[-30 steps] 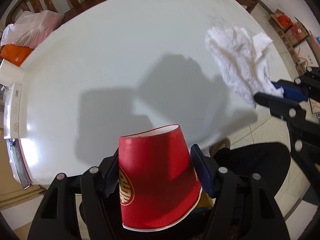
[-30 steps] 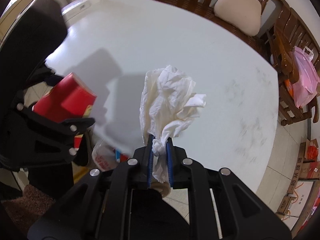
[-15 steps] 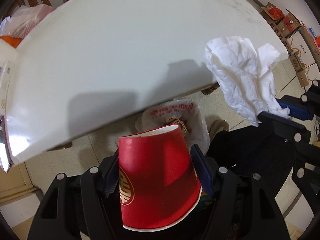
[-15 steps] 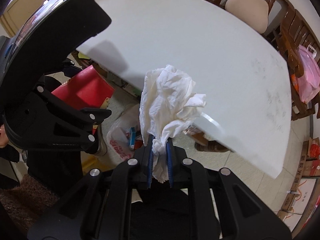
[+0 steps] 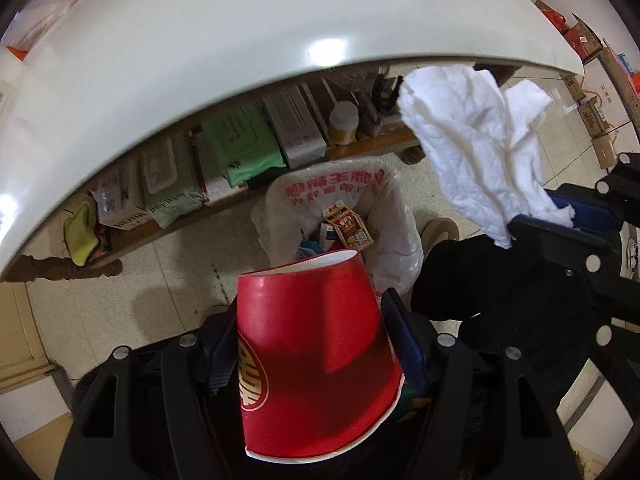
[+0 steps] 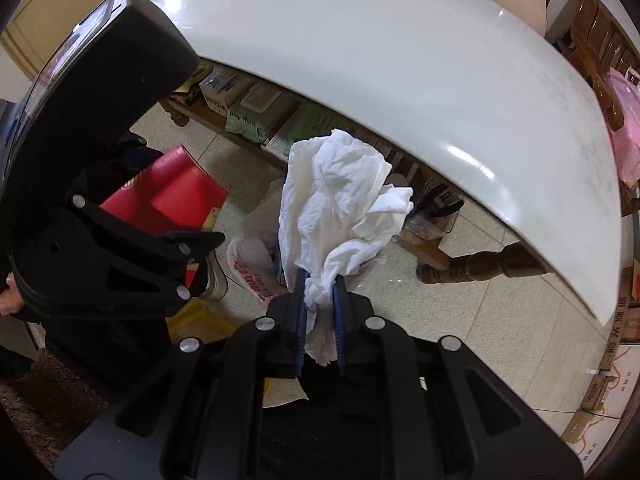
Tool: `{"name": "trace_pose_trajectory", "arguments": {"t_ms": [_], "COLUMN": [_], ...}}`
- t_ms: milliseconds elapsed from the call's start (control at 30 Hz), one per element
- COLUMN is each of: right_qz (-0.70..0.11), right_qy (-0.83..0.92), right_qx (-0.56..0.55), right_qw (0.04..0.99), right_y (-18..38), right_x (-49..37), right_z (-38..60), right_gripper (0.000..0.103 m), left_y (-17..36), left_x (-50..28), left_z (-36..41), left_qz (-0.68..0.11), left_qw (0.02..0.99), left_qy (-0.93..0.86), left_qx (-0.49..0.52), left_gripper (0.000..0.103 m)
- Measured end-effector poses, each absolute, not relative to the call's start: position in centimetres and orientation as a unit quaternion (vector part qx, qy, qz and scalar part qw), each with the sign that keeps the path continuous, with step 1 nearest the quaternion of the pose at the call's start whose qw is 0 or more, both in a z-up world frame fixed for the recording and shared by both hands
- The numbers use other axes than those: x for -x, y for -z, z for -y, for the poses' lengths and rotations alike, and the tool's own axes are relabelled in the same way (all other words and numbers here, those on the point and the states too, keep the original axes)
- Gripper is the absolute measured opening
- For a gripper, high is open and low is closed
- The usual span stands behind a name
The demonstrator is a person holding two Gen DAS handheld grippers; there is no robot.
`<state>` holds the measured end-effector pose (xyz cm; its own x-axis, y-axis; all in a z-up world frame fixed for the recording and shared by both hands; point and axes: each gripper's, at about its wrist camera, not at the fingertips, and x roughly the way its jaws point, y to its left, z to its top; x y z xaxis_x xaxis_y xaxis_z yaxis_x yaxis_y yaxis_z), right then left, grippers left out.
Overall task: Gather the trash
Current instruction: 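Carry the red cup and white tissue with both tools over the white bag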
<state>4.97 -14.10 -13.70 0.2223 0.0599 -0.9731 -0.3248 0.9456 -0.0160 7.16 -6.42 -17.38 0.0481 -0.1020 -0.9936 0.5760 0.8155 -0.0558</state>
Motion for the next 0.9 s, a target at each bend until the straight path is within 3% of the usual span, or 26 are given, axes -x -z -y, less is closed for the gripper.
{"name": "trace_pose_trajectory", "arguments": {"t_ms": [900], "right_qz": [-0.643], "right_qy": [-0.118], "right_qx": [0.061], "right_qw": [0.755], "right_y": [25.2], "right_x": [-3.6], "right_z": [13.9], "right_gripper": [0.013], "left_y": [27.5], "left_x": [-7.3], "left_z": [6.3], "left_qz": [-0.686], "left_qw": [0.663], "left_qy": [0.254], "left_qx": [-0.158], "left_gripper": [0.064]}}
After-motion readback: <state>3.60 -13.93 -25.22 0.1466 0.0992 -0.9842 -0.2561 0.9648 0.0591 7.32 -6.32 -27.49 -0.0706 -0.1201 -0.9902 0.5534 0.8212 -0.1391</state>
